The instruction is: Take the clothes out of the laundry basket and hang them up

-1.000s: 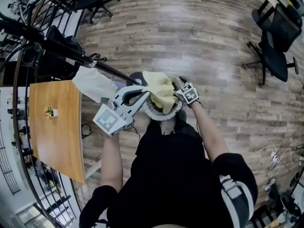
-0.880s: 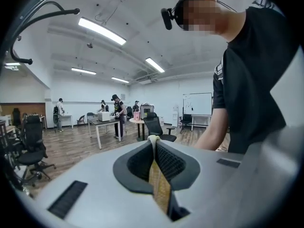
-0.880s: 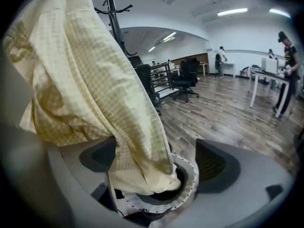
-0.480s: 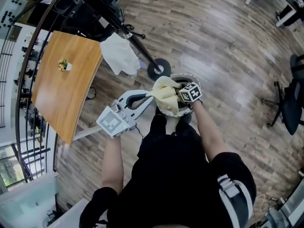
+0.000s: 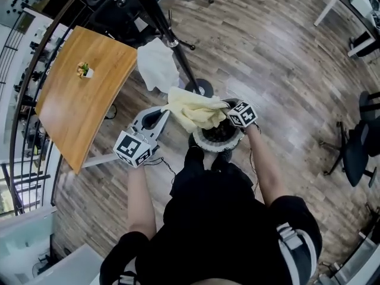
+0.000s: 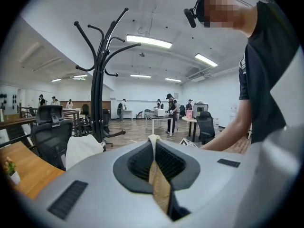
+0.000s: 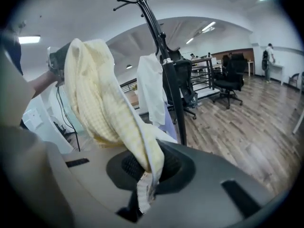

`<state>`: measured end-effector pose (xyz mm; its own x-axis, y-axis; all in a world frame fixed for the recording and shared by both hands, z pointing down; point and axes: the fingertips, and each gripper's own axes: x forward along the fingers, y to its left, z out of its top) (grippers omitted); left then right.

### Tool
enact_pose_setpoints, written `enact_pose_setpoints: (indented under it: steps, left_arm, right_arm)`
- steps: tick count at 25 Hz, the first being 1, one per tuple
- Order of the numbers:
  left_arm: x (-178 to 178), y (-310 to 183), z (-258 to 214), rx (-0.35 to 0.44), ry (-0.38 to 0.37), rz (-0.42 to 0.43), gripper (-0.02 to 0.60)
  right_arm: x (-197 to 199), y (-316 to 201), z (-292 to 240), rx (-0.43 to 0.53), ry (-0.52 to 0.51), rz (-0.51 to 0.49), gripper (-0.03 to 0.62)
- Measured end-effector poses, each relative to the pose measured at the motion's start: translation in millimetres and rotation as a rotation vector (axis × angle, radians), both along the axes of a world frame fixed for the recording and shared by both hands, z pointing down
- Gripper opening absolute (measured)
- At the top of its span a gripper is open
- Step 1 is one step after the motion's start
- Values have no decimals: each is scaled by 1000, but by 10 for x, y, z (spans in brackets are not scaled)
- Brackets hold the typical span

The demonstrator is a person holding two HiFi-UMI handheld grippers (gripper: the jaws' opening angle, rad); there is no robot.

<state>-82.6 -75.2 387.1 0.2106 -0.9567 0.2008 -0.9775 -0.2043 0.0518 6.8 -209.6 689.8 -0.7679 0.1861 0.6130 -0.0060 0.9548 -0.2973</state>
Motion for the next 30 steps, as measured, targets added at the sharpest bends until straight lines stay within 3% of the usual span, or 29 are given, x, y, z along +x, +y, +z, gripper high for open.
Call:
enact_pose_setpoints:
  steps: [4,13,23,30]
  left_arm:
    - [-88,-2,127,4,-6,-37,28]
    - [-290,84,300,-15,-39,-179,28]
    - [-554,174,517,-40,-41,-240,28]
    - [-1064,201,534,-22,11,-303,28]
  right_arm:
    - [-80,-155,-469,56,-61,3,21]
    - [-49,-377,-1243,220,-98,-3,21]
    - [-29,-516,-1639,316,-128,77,23]
    - [-42,-721,-1857,364,-122,152,23]
